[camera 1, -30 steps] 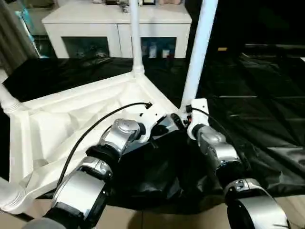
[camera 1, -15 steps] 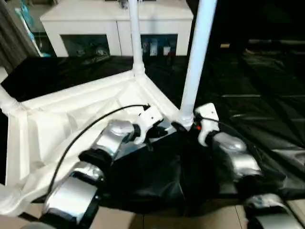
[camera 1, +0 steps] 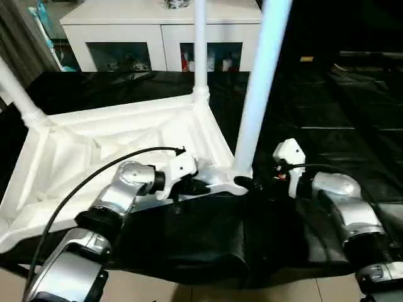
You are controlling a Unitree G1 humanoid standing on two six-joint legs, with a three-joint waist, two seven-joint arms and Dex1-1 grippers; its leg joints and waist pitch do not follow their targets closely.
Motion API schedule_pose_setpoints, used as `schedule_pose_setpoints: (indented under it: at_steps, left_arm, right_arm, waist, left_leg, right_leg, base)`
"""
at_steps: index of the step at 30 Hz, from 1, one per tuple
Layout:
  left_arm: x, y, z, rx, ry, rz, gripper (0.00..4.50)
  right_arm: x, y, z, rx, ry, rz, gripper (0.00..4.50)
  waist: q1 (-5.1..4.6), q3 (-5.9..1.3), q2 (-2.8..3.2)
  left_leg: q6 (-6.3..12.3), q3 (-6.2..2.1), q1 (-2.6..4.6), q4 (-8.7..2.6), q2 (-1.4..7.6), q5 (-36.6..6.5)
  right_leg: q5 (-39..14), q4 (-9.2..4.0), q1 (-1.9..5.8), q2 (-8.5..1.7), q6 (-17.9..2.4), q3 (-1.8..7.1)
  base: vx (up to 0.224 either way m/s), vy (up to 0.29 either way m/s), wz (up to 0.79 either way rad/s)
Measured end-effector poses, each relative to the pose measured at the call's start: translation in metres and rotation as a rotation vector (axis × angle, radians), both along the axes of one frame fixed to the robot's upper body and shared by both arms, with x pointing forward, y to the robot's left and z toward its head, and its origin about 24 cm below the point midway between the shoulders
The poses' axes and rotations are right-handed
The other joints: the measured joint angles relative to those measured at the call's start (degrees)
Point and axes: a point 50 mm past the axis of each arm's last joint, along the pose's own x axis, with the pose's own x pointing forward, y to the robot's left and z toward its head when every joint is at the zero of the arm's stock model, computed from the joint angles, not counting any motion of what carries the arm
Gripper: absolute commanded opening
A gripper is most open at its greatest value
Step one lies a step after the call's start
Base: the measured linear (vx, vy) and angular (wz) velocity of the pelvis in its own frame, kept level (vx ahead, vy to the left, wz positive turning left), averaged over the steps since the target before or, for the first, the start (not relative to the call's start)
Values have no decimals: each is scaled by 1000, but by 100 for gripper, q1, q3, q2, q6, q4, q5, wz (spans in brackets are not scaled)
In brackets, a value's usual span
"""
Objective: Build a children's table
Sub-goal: Rotate leg to tighten
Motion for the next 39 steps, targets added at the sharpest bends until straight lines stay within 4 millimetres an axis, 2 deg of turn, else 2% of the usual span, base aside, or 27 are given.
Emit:
schedule_pose_setpoints:
  at_steps: [6,9,12,14,17,18,24,25,39]
  left_arm:
    - [-3,-2,1,-3,18,-28,0]
    - [-4,-2,2,0,22,-40,0]
    - [-5,-2,2,8,26,-55,0]
    - [-5,-1,3,12,29,-57,0]
    - [-5,-1,3,15,31,-59,0]
    - [-5,-1,2,18,31,-59,0]
    - [-6,0,3,25,35,-68,0]
    - [-6,0,3,26,36,-67,0]
    - [-6,2,3,32,36,-61,0]
  right_arm:
    - [-3,3,-2,-3,8,52,445]
    - [-4,4,-3,-5,10,68,411]
    - [-3,5,-4,-8,14,74,408]
    - [-4,5,-6,-14,24,78,373]
    - [-4,4,-7,-17,27,81,360]
    - [-4,5,-7,-17,24,82,341]
    - [-4,4,-7,-16,18,84,303]
    - [-3,4,-7,-15,19,84,285]
    - [-3,7,-10,-3,14,81,272]
  waist:
    - [68,4,-2]
    - [111,5,-4]
    - [137,5,-4]
    - [137,6,-5]
    - [133,6,-5]
    - [134,6,-5]
    - [135,6,-5]
    - [134,6,-5]
    - [129,6,-5]
  left_leg:
    - [0,0,-1,8,0,0]
    - [0,0,-1,8,0,0]
    - [0,0,0,12,1,0]
    - [0,0,-1,16,0,0]
    - [0,-1,-2,19,1,0]
    - [0,-1,-1,19,1,0]
    - [0,-1,-1,21,1,0]
    - [0,-1,-1,22,1,0]
    - [0,-1,0,23,3,0]
  right_leg:
    - [0,0,0,-1,0,1]
    - [0,2,-2,-1,0,0]
    - [0,4,-2,-1,0,0]
    - [0,5,-2,-1,0,0]
    - [0,9,-2,-1,0,1]
    - [0,10,-2,-1,0,1]
    - [0,12,-2,-1,0,1]
    - [0,13,-2,-1,0,1]
    - [0,20,-1,0,0,1]
  base:
    - [0,0,0]
    - [0,0,0]
    - [0,0,0]
    - [0,0,0]
    - [0,0,0]
    - [0,0,0]
    - [0,0,0]
    - [0,0,0]
    - [0,0,0]
